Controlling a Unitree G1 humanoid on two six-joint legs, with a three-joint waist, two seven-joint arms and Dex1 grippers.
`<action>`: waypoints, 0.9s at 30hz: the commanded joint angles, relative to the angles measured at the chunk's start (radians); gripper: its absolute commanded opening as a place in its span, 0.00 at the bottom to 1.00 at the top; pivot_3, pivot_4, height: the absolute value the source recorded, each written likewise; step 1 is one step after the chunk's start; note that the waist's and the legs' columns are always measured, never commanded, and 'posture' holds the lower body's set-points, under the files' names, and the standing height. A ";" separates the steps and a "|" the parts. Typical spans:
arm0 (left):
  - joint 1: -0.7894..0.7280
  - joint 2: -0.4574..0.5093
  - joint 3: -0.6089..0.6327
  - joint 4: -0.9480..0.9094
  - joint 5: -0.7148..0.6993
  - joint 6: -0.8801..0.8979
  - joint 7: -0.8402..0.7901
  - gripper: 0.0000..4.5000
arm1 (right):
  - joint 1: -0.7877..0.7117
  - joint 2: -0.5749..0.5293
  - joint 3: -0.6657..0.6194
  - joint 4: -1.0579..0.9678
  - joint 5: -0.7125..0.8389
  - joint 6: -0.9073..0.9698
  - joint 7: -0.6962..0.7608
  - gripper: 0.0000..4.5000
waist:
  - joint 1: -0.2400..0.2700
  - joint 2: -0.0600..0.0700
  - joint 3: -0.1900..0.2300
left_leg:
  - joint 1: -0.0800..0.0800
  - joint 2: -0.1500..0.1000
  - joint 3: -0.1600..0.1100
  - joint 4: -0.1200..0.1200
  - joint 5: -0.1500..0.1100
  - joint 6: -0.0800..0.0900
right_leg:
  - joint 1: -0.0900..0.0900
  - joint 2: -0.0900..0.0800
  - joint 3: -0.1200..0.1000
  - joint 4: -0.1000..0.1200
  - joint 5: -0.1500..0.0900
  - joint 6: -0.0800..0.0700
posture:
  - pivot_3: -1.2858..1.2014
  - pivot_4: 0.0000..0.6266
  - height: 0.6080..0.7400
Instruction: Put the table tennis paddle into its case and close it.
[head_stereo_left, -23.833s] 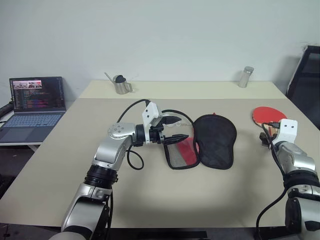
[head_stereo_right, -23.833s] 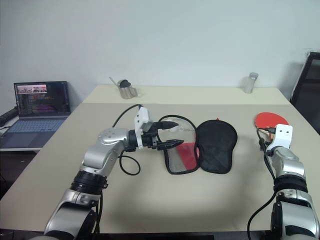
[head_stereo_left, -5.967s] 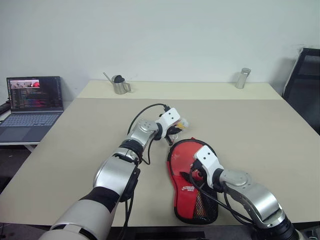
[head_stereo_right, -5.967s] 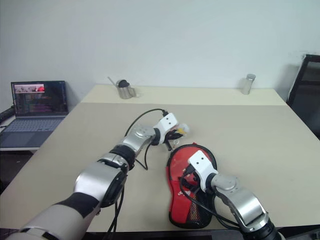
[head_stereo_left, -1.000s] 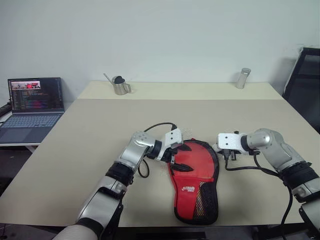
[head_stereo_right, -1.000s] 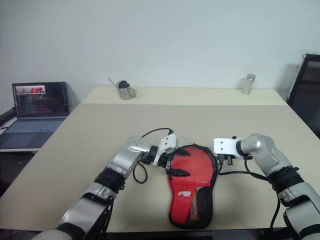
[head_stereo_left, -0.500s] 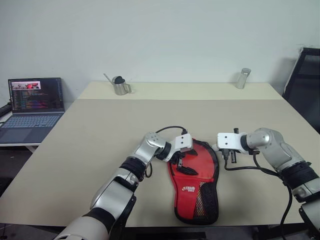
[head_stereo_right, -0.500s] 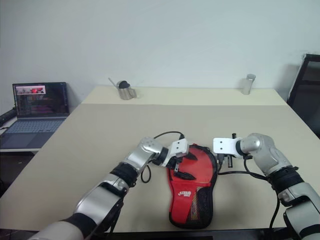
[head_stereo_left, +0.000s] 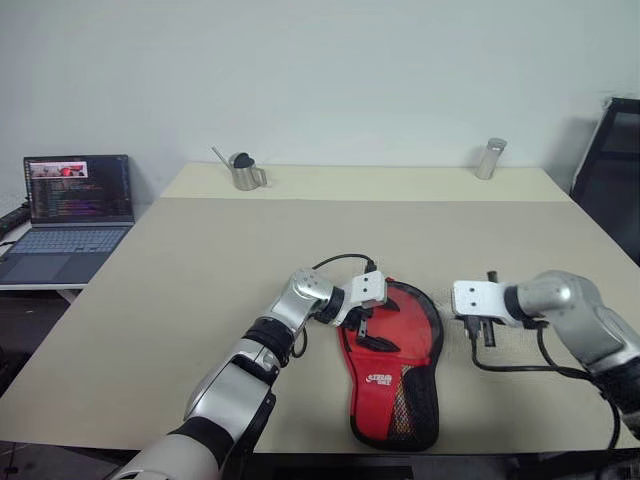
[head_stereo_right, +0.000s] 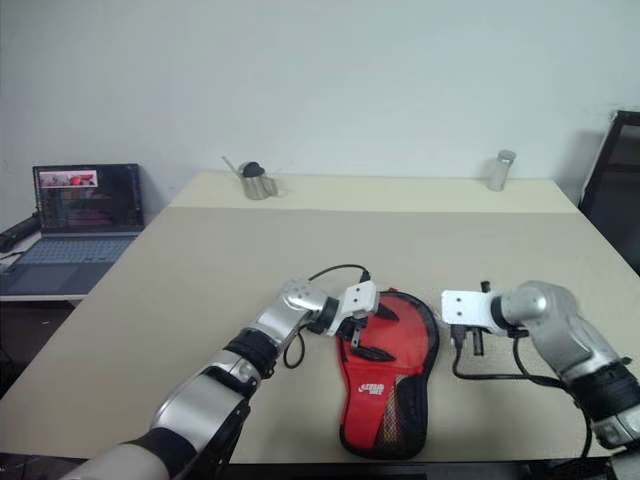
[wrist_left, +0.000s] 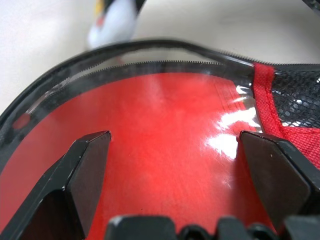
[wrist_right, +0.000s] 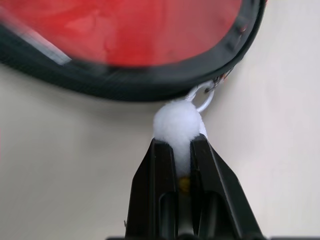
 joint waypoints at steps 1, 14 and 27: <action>0.040 -0.003 -0.043 0.044 0.051 0.022 -0.022 1.00 | 0.105 -0.082 -0.092 -0.186 0.058 0.077 0.049 0.00 | 0.007 0.000 0.000 | -0.001 0.000 -0.001 0.000 0.000 0.000 | 0.000 0.000 -0.001 0.000 0.000 0.000 | 0.52 0.24 1.00; 0.025 -0.026 -0.046 0.074 0.058 0.025 -0.018 1.00 | 0.540 -0.169 -0.304 -0.721 0.195 0.385 0.029 0.00 | 0.007 0.000 -0.001 | 0.012 0.000 -0.004 -0.001 0.000 0.000 | 0.015 0.000 -0.004 -0.005 -0.004 0.006 | 0.52 0.24 1.00; -0.024 -0.092 -0.040 0.139 0.067 0.005 0.003 1.00 | 0.863 -0.176 -0.470 -0.996 0.306 0.534 0.004 0.00 | 0.023 -0.001 -0.002 | 0.013 -0.001 -0.006 -0.001 -0.001 -0.001 | 0.020 0.000 -0.007 -0.008 -0.004 0.007 | 0.52 0.24 1.00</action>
